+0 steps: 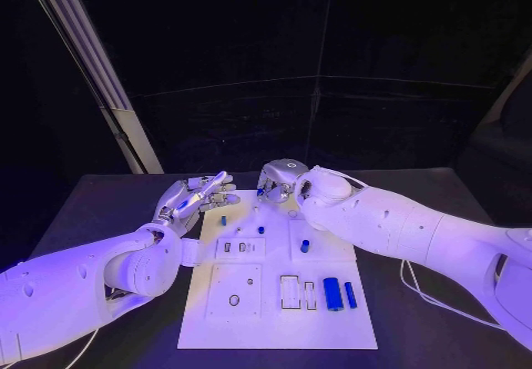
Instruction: Assemble the parts on the task board
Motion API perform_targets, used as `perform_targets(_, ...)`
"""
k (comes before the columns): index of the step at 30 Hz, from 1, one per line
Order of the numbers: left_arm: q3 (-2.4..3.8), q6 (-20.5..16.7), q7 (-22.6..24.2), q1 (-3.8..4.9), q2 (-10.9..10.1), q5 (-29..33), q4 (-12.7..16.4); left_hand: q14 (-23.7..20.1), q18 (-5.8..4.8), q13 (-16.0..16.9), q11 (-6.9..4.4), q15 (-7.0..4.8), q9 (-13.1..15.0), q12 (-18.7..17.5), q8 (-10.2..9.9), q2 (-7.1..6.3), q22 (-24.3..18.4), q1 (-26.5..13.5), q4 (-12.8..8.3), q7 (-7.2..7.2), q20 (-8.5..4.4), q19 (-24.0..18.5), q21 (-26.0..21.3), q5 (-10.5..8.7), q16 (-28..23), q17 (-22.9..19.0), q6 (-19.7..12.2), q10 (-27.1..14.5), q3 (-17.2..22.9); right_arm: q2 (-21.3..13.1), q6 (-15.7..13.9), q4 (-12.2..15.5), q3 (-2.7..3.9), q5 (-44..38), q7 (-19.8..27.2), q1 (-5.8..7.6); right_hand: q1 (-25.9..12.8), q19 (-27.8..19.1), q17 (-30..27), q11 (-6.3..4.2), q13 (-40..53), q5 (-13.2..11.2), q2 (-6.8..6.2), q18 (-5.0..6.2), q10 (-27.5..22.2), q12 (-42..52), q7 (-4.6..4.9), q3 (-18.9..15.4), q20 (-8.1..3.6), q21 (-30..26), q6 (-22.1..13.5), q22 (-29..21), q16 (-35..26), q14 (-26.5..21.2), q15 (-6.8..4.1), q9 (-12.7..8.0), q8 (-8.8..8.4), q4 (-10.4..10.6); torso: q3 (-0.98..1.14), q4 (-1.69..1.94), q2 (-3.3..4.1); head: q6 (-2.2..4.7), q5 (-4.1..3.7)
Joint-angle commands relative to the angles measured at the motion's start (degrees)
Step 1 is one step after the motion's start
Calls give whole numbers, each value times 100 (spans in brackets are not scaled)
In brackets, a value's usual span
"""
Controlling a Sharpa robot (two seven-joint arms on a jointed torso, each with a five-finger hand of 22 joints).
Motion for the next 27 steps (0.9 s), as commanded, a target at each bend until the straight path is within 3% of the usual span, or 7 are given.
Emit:
perform_targets(1,4,86,16,10,1,-35,1,-2,86,-8,25,20,-6,-20,-20,-1,-9,30,-27,24,2,22,-26,6,-28,9,16,-34,-12,-18,25,12,-14,-80,-84,-13,21,-12,-5,-9,-7,16,-36,-57,-40,-23,28,-3,29,30,-11,5,37,39,-7,9,18,40,1,3,2,-10,-5)
perform_targets(27,4,93,3,11,-6,-35,-29,-2,86,-8,25,20,-6,-20,-20,-1,-9,30,-27,24,2,22,-26,6,-28,9,16,-34,-12,-107,-79,125,-14,-81,-48,-14,-19,-41,-64,15,-7,-10,-167,-53,-99,-24,51,-5,51,37,-60,-1,23,18,13,-2,7,150,-6,22,14,-34,-31)
